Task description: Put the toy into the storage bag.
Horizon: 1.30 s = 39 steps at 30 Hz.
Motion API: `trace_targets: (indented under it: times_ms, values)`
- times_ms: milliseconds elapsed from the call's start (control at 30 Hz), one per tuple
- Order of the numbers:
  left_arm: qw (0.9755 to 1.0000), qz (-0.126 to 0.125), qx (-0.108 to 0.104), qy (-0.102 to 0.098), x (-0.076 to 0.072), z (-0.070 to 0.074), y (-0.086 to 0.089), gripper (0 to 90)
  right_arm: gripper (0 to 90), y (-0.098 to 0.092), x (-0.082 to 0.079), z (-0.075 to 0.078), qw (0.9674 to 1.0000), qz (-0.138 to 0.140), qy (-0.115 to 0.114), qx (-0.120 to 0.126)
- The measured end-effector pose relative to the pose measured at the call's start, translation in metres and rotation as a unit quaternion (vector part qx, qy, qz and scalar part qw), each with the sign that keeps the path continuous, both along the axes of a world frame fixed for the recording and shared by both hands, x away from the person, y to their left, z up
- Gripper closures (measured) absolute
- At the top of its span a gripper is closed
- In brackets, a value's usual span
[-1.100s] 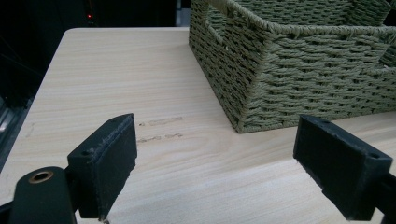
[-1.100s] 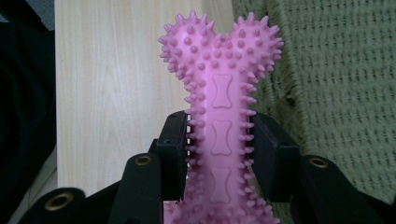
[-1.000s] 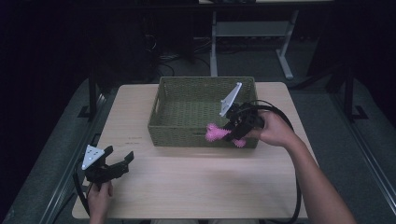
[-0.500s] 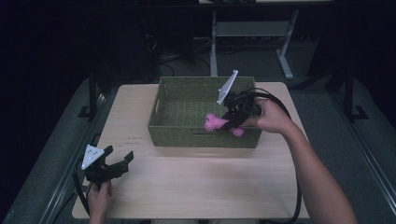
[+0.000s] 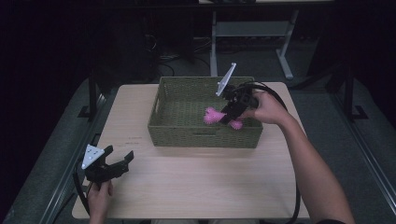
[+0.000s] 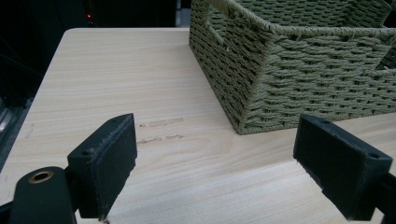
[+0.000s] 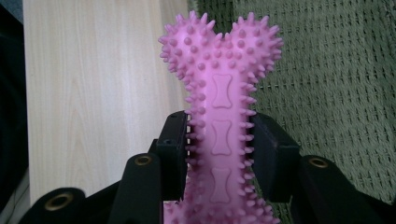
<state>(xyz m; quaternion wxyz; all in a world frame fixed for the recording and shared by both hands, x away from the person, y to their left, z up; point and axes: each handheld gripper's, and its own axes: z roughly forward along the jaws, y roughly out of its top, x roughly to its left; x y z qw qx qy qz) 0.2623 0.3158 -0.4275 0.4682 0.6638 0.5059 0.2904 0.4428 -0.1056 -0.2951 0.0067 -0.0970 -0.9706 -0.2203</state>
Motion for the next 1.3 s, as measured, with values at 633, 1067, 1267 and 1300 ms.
trace_targets:
  times_ms: [633, 1067, 1267, 1300]
  values:
    - [1.0, -0.001, -0.001, 0.0, 0.001, 0.0, 0.0, 13.0, 58.2, -0.003, 0.03, -0.016, 0.9997, -0.015, 0.015, -0.015]
    - [1.0, -0.004, -0.001, 0.001, 0.001, 0.0, 0.0, 13.0, 58.1, -0.002, 0.041, -0.033, 0.9992, -0.02, 0.028, -0.023]
    - [1.0, -0.003, -0.002, 0.001, 0.001, -0.001, 0.0, 13.0, 58.1, -0.001, 0.044, -0.039, 0.9988, -0.023, 0.035, -0.026]
    - [1.0, -0.004, -0.002, 0.002, 0.001, -0.001, 0.0, 13.0, 58.1, -0.001, 0.045, -0.042, 0.9988, -0.02, 0.035, -0.03]
